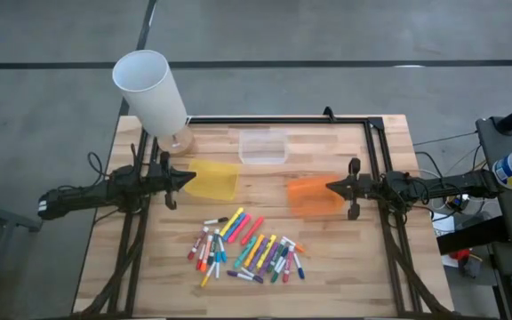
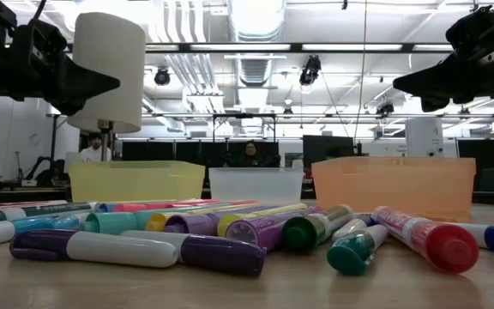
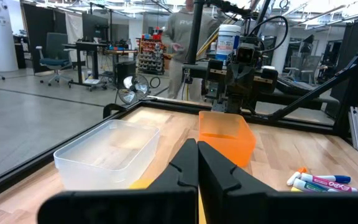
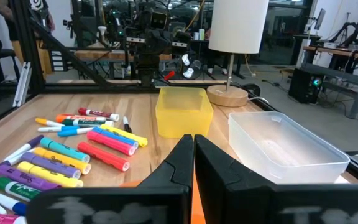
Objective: Pick & Place Markers
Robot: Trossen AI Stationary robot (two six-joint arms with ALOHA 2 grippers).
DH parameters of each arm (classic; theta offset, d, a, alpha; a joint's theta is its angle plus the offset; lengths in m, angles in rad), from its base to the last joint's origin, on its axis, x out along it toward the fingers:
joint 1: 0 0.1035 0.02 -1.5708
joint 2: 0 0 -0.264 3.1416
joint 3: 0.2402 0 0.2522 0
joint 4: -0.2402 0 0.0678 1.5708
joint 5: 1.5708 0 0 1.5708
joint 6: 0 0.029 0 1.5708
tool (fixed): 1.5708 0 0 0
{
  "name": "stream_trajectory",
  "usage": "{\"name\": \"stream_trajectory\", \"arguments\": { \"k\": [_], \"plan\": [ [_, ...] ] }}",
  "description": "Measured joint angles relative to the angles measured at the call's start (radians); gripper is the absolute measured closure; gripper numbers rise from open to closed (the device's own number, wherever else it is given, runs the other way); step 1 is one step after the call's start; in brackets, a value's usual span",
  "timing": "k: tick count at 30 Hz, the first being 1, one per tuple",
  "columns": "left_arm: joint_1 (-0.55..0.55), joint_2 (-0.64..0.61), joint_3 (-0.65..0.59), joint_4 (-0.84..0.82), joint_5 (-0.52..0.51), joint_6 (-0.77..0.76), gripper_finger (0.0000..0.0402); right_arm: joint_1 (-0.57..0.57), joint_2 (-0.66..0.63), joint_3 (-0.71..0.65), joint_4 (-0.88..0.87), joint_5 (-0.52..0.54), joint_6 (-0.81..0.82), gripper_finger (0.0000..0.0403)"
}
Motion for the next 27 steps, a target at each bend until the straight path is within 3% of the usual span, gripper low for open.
{"name": "stream_trajectory", "arguments": {
  "k": [5,12,20,24,27],
  "plan": [
    [0.000,0.000,0.000,0.000,0.000,0.000,0.0402,0.000,0.000,0.000,0.049,-0.001,0.058,0.0394],
    [0.000,0.000,0.000,0.000,0.000,0.000,0.0402,0.000,-0.004,0.000,0.208,0.001,0.476,0.0394],
    [0.000,0.000,0.000,0.000,0.000,0.000,0.0402,0.000,-0.002,0.000,0.318,0.012,0.617,0.0394],
    [0.000,0.000,0.000,0.000,0.000,0.000,0.0402,0.003,0.011,0.000,0.324,-0.091,0.677,0.0394],
    [0.000,0.000,0.000,0.000,0.000,0.000,0.0402,0.032,0.059,0.000,0.320,-0.104,0.721,0.0394]
  ]
}}
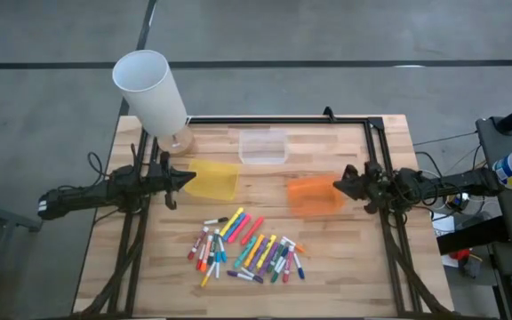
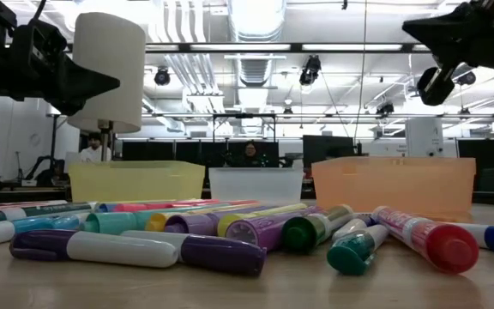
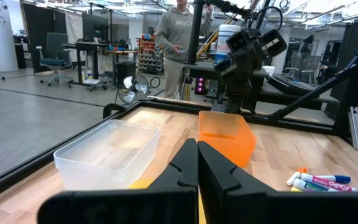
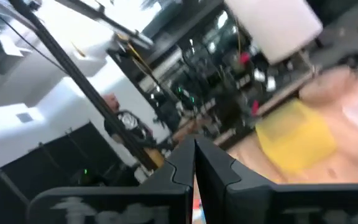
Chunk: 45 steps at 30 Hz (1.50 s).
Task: Pick & Place Markers
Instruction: Put the small orange highlighter pen into the orange bin
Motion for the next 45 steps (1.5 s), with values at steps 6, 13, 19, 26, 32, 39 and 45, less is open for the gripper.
{"name": "stream_trajectory", "arguments": {
  "k": [6,13,19,26,32,39,45],
  "plan": [
    [0.000,0.000,0.000,0.000,0.000,0.000,0.0402,0.066,0.209,0.075,-0.016,0.031,0.087,0.0381],
    [0.000,0.000,0.000,0.000,0.000,0.000,0.0402,0.094,0.557,0.426,-0.431,0.027,0.111,0.0325],
    [0.000,0.000,-0.001,0.007,0.000,0.000,0.0402,0.121,0.861,0.754,-0.968,-0.033,0.221,0.0277],
    [0.000,0.000,-0.001,0.017,0.000,0.000,0.0402,0.203,1.184,1.058,-1.240,-0.181,0.244,0.0262],
    [0.000,0.000,-0.001,0.018,0.000,0.000,0.0402,0.270,1.389,1.259,-1.420,-0.184,0.179,0.0271],
    [0.000,0.000,-0.001,0.019,0.000,0.000,0.0402,0.301,1.541,1.354,-1.453,-0.182,0.170,0.0267],
    [0.000,0.000,-0.001,0.020,0.000,0.000,0.0402,0.302,1.586,1.354,-1.444,-0.167,0.182,0.0262]
  ]
}}
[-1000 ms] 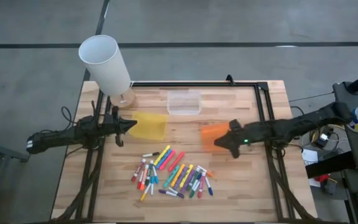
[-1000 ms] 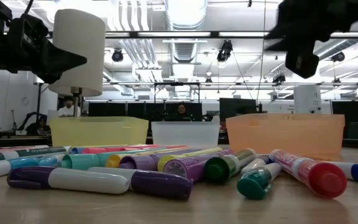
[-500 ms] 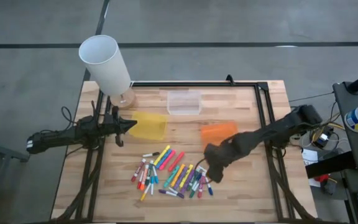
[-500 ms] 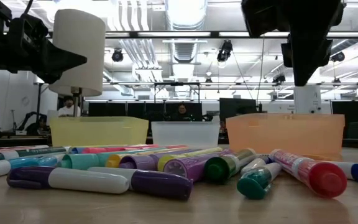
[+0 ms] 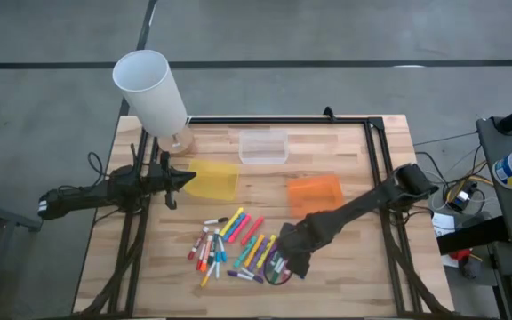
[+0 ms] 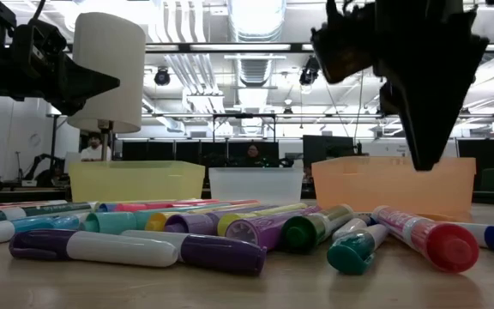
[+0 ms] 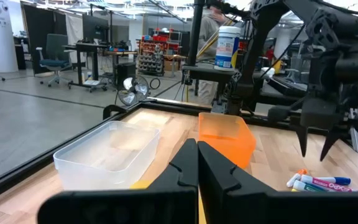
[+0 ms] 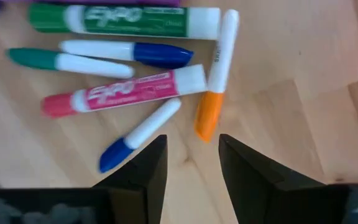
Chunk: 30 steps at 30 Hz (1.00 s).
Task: Pick & Place Markers
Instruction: Put the small orange highlighter pen into the orange bin
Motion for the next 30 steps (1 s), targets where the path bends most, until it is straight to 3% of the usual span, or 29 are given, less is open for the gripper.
{"name": "stream_trajectory", "arguments": {
  "k": [19,30],
  "plan": [
    [0.000,0.007,0.000,0.005,0.000,0.000,0.0402,0.001,0.114,-0.010,0.020,0.039,0.003,0.0272],
    [0.000,0.015,0.000,0.006,0.000,0.000,0.0402,0.001,0.113,-0.018,0.033,0.046,-0.002,0.0338]
  ]
}}
